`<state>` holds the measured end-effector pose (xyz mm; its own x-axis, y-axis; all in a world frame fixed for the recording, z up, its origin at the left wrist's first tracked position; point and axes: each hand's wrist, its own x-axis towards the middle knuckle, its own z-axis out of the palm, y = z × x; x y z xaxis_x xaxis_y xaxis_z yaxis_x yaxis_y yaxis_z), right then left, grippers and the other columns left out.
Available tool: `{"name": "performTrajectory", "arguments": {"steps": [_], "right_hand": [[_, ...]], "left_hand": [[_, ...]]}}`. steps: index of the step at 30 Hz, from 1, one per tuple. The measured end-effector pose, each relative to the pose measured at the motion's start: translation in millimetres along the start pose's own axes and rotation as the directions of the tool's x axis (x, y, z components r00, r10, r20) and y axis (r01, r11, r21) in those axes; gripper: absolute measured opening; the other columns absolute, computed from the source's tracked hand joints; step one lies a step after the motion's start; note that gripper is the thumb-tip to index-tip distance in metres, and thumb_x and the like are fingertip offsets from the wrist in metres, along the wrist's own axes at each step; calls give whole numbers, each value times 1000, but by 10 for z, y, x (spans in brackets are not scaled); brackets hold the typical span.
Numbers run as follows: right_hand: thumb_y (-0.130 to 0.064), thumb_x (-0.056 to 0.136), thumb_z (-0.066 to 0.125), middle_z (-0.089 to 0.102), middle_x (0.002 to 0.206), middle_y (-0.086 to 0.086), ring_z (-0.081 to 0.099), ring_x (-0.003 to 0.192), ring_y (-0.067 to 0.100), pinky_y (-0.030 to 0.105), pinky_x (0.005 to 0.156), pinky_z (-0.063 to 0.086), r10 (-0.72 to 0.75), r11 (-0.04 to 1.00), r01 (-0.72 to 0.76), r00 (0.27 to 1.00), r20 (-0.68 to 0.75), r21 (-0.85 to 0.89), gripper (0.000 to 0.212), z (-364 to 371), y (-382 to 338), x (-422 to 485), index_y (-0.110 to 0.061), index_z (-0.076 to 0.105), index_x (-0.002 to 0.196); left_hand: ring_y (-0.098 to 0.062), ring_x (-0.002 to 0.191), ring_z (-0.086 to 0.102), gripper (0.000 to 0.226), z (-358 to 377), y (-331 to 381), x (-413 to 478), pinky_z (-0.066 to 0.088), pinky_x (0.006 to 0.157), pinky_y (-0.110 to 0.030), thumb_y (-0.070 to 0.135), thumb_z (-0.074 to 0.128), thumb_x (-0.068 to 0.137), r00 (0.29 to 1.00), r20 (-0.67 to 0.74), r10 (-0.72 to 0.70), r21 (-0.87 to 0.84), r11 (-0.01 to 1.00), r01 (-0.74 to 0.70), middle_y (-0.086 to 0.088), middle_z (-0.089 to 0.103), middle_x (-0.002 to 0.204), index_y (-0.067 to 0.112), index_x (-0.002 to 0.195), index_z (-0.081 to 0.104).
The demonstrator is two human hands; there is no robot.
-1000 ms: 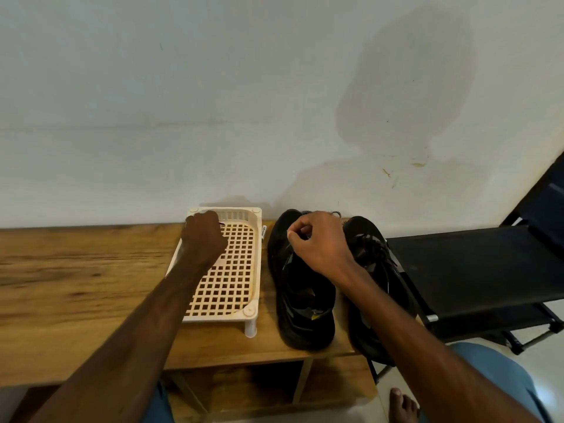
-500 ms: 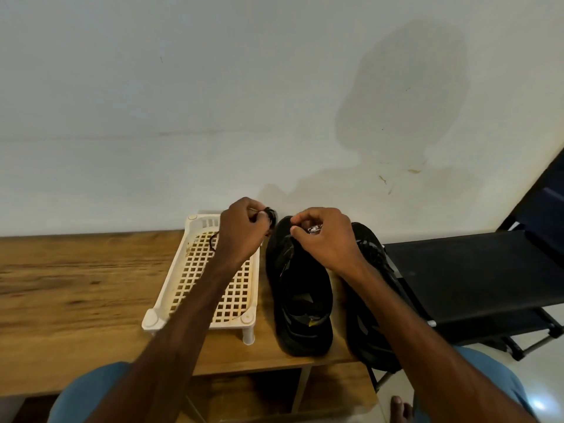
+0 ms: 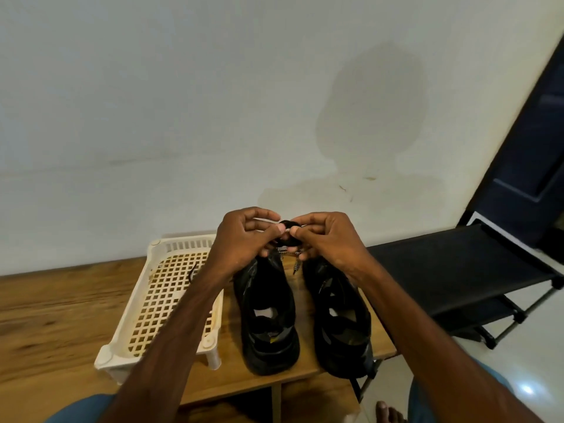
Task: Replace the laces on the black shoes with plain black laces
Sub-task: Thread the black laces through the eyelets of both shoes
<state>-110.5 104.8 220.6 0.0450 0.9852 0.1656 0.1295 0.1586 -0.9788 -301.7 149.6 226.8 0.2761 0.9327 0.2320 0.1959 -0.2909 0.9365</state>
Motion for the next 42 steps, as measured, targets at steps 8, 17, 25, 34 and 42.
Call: {"name": "performTrajectory", "arguments": {"steps": [8,17,25,34,42], "right_hand": [[-14,91,76,80,95,0,76,94,18,42,87,63,37,998,-44,982,-183,-35,14,-291,70,-99,-13,81,105],[-18,92,74,78,110,8,72,110,24,40,98,57,118,945,-29,959,-259,326,26,-459,41,-139,-7,76,115],[-15,96,68,74,92,9,72,84,24,35,78,62,101,857,-13,985,-143,515,15,-474,19,-122,-3,73,104],[-16,93,76,78,102,5,75,96,17,30,89,59,-15,997,1,982,186,77,35,15,110,-165,-9,67,126],[-46,96,68,27,60,-8,23,50,9,20,44,28,126,942,-161,983,135,293,33,-378,-81,-135,-18,71,78]], "left_hand": [[3,78,71,16,73,-68,47,53,78,-20,37,69,95,980,122,159,378,905,-195,19,76,79,28,94,82],[-17,115,65,41,-151,-164,116,55,95,-39,45,47,105,979,-136,-152,-288,952,108,4,75,115,18,97,77],[-26,104,74,32,-273,-176,78,57,96,-40,32,46,108,932,-143,-332,-785,612,97,-17,73,120,14,83,58],[-34,107,72,39,167,148,-42,61,83,-33,35,55,104,966,256,40,-465,881,87,-21,73,116,2,112,74],[-3,47,35,23,-422,-224,171,30,45,-15,33,50,106,926,-116,-359,-898,437,57,7,63,81,19,88,56]]}}
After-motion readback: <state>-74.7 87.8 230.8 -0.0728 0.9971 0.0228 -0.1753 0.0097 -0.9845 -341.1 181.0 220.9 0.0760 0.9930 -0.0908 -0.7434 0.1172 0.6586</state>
